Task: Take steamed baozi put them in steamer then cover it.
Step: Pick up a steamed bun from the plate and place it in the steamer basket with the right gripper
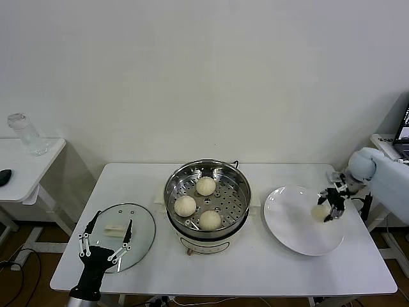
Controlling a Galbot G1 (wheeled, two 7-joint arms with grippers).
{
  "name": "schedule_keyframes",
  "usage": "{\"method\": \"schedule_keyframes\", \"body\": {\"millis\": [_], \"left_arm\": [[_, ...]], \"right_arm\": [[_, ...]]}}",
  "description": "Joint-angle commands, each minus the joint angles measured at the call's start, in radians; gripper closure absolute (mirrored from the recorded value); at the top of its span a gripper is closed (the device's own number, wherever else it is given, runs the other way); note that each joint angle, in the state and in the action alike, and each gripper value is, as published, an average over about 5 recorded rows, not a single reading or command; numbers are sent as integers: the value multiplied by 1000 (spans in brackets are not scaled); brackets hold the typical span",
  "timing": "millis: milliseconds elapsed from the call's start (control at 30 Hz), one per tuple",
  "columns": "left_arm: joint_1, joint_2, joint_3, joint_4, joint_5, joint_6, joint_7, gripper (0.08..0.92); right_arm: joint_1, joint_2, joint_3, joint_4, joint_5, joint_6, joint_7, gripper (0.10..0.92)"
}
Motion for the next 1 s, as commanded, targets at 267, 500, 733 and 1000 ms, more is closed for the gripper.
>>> {"method": "schedule_keyframes", "body": {"millis": [267, 500, 733, 1000], "left_arm": [[-15, 7, 20, 0, 0, 0, 0, 177], [-21, 5, 29, -6, 0, -1, 0, 177], [-30, 2, 33, 4, -1, -5, -1, 177], [-28, 1, 25, 0, -2, -5, -3, 177]], "right_arm": [[593, 212, -354, 317, 444, -133, -108, 355], [638, 374, -439, 378, 520, -197, -57, 357], [585, 482, -502, 337, 480, -191, -8, 364], [486, 523, -511, 296, 384, -182, -1, 364]]}}
